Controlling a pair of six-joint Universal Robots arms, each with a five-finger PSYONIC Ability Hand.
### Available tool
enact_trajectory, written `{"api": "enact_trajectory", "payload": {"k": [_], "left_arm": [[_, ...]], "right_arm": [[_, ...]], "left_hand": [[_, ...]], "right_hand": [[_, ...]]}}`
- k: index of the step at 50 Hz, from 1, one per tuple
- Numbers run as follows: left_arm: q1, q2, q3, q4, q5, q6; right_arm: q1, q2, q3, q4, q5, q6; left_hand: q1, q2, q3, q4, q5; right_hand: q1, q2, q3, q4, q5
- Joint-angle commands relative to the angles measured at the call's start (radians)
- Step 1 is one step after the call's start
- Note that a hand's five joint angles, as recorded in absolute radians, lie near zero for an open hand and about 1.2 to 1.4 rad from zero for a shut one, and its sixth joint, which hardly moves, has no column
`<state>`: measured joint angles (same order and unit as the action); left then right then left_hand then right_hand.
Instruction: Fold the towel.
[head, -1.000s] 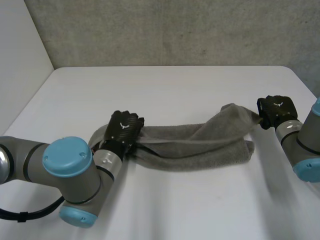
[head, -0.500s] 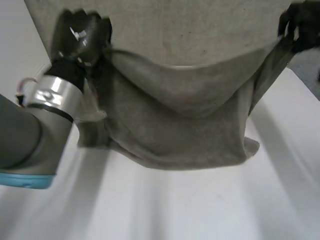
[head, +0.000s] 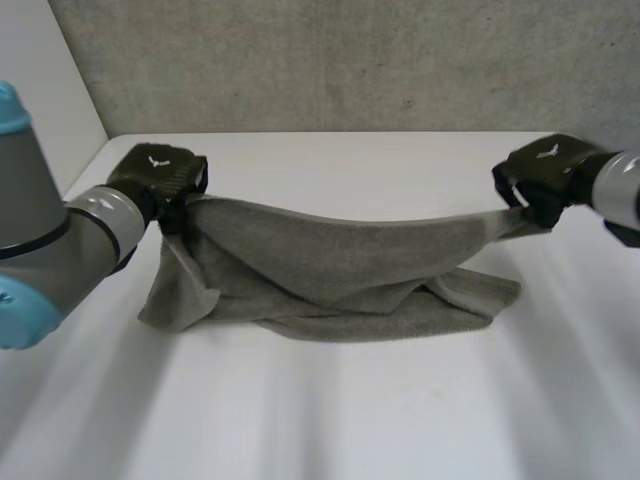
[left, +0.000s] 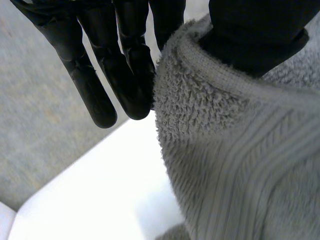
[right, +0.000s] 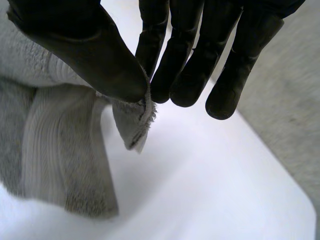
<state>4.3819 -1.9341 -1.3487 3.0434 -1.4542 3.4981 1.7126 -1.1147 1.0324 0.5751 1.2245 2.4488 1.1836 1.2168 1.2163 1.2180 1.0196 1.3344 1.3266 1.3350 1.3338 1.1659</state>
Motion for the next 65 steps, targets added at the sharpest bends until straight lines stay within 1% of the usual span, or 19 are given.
{"api": "enact_trajectory", "payload": {"k": [1,5,7,8,9,10,12,13,14,15,16,21,26,34,41,54,56,58,65], "left_arm": [[0.011,-0.23,0.196,0.009,-0.008,0.133],[0.007,-0.302,0.337,0.044,-0.008,0.168],[0.005,-0.319,0.416,0.103,-0.012,0.168],[0.002,-0.319,0.474,0.185,-0.017,0.164],[-0.002,-0.318,0.509,0.289,-0.023,0.157],[-0.002,-0.318,0.51,0.29,-0.023,0.157],[-0.005,-0.266,0.511,0.533,-0.031,0.142],[-0.005,-0.266,0.511,0.534,-0.031,0.142],[-0.002,-0.216,0.491,0.64,-0.032,0.122],[-0.002,-0.215,0.491,0.641,-0.032,0.122],[0.002,-0.162,0.453,0.702,-0.035,0.102],[0.01,-0.075,0.333,0.693,-0.037,0.038],[0.01,-0.069,0.186,0.624,-0.034,-0.019],[0.011,-0.074,-0.106,0.543,-0.023,-0.022],[0.013,-0.091,-0.334,0.554,-0.021,-0.014],[0.025,-0.146,-0.377,0.578,-0.02,0.137],[0.034,-0.146,-0.379,0.587,-0.021,0.137],[0.051,-0.151,-0.388,0.621,-0.023,0.144],[0.079,-0.17,-0.412,0.719,-0.026,0.145]], "right_arm": [[0.08,0.206,-0.164,-0.024,0.12,-0.062],[0.111,0.274,-0.308,-0.107,0.188,-0.076],[0.137,0.289,-0.424,-0.318,0.239,-0.071],[0.137,0.289,-0.425,-0.319,0.239,-0.071],[0.146,0.277,-0.439,-0.468,0.256,-0.062],[0.147,0.277,-0.439,-0.469,0.256,-0.062],[0.148,0.19,-0.361,-0.797,0.286,-0.047],[0.148,0.19,-0.36,-0.799,0.286,-0.047],[0.15,0.112,-0.289,-0.934,0.291,-0.044],[0.147,0.04,-0.22,-1.025,0.288,-0.045],[0.147,0.039,-0.219,-1.026,0.288,-0.045],[0.144,-0.016,-0.118,-1.003,0.277,-0.042],[0.145,-0.01,-0.005,-0.758,0.224,-0.04],[0.136,-0.004,0.246,-0.613,0.156,-0.039],[0.131,-0.004,0.451,-0.623,0.127,-0.045],[0.105,-0.082,0.67,-0.771,0.122,-0.016],[0.07,-0.106,0.709,-0.82,0.119,0.033],[0.056,-0.109,0.719,-0.842,0.118,0.062],[0.039,-0.114,0.718,-0.863,0.115,0.139]], "left_hand": [[0.213,0.179,0.18,0.178,0.202],[0.213,0.179,0.18,0.178,0.202],[0.213,0.179,0.18,0.178,0.202],[0.213,0.179,0.18,0.178,0.202],[0.213,0.179,0.18,0.178,0.202],[0.213,0.179,0.18,0.178,0.202],[0.213,0.179,0.18,0.178,0.202],[0.213,0.179,0.18,0.178,0.202],[0.213,0.179,0.18,0.178,0.202],[0.213,0.179,0.18,0.178,0.202],[0.213,0.179,0.18,0.178,0.202],[0.213,0.179,0.18,0.178,0.202],[0.213,0.179,0.18,0.178,0.202],[0.213,0.179,0.18,0.178,0.202],[0.213,0.179,0.18,0.178,0.202],[0.213,0.179,0.18,0.178,0.202],[0.175,0.142,0.142,0.14,0.164],[-0.161,-0.195,-0.194,-0.196,-0.172],[-0.301,-0.334,-0.333,-0.335,-0.311]], "right_hand": [[0.062,0.07,0.061,0.062,0.056],[0.062,0.07,0.061,0.062,0.056],[0.062,0.07,0.061,0.062,0.056],[0.062,0.07,0.061,0.062,0.056],[0.062,0.07,0.061,0.062,0.056],[0.062,0.07,0.061,0.062,0.056],[0.062,0.07,0.061,0.062,0.056],[0.062,0.07,0.061,0.062,0.056],[0.062,0.07,0.061,0.062,0.056],[0.062,0.07,0.061,0.062,0.056],[0.062,0.07,0.061,0.062,0.056],[0.062,0.07,0.061,0.062,0.056],[0.062,0.07,0.061,0.062,0.056],[0.062,0.07,0.061,0.062,0.056],[0.062,0.07,0.061,0.062,0.056],[0.062,0.07,0.061,0.062,0.056],[0.062,0.07,0.061,0.062,0.056],[0.062,0.07,0.061,0.062,0.056],[0.062,0.07,0.061,0.062,0.056]]}}
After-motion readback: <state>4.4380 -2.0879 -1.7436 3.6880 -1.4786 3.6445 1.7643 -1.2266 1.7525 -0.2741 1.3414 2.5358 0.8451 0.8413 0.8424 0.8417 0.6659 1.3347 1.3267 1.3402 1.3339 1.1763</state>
